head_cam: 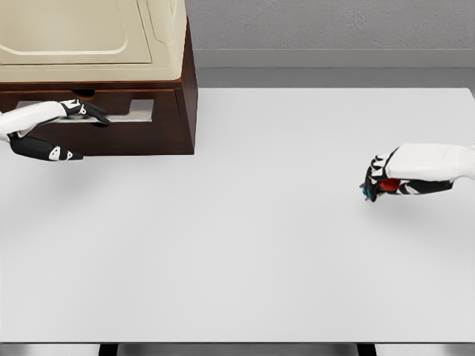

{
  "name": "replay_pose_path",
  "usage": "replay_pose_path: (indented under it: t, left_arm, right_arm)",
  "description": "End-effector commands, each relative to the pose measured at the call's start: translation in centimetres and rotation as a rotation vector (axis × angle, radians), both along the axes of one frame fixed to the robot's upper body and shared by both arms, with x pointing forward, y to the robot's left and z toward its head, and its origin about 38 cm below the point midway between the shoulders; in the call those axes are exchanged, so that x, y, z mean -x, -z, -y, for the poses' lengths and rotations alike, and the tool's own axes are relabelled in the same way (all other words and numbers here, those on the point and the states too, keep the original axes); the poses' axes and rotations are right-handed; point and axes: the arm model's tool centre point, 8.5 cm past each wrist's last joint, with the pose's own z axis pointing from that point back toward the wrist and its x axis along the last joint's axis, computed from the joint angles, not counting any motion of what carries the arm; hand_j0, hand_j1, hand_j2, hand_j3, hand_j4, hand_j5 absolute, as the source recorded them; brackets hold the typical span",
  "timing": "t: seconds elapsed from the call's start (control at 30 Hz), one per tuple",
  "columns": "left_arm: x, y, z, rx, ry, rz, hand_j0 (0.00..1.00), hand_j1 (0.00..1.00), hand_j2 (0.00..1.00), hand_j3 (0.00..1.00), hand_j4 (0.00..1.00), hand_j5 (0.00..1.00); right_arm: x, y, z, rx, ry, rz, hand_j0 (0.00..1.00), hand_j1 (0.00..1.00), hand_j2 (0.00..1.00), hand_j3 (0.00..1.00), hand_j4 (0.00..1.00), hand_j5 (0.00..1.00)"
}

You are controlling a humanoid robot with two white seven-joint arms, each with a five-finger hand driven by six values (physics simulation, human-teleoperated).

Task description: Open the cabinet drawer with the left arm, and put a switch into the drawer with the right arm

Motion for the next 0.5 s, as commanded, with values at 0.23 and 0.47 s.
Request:
replay_pose_path:
  t: [0.23,0.47]
  left_arm:
    - [0.2,-0.2,0.1,0.017,0.006,-0.003,0.76,0.76,0.76,0.76,0.76,0.76]
    - [0.4,-0.2,0.5,0.022,0.022,-0.002,0.76,0.76,0.76,0.76,0.76,0.76]
  right_arm:
    - [-0.9,-1.4,-3.5,-0.064,-0.072,0.041,0.47,0.47,0.47,0.47,0.47,0.47]
    - [-1.7,-2.3,-5.3,-0.101,-0.106,0.071,0.47,0.47,0.47,0.47,0.47,0.47]
